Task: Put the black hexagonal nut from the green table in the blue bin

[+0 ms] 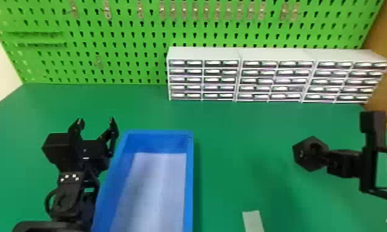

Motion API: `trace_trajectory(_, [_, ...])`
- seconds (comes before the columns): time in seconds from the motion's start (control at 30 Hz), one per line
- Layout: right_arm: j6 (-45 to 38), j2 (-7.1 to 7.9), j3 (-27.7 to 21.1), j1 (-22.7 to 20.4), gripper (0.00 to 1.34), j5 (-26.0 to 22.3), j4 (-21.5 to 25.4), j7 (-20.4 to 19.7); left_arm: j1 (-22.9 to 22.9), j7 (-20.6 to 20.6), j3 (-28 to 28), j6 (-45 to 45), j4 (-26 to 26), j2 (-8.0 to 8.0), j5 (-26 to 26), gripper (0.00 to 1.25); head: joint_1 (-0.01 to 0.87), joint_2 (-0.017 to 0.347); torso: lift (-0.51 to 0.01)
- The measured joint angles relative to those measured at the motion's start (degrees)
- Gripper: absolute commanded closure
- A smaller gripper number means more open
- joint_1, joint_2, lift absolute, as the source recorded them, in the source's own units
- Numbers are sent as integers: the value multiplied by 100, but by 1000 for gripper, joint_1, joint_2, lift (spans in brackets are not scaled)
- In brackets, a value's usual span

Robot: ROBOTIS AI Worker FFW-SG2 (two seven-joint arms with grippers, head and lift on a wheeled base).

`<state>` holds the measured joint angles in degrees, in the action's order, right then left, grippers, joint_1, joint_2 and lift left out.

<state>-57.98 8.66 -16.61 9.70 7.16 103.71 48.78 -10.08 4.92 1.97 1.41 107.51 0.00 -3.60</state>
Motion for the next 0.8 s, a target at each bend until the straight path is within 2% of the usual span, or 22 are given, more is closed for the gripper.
trace_trajectory(0.43, [726,-263,-307,89,1197,-661,154,-979,-2,0,-11,0,-10,0,0,521,657,57,-95])
trace_trajectory(0.8, [1346,-278,-114,62,1197,-559,482,-1698,-3,0,-25,0,-27,0,0,521,657,57,-95])
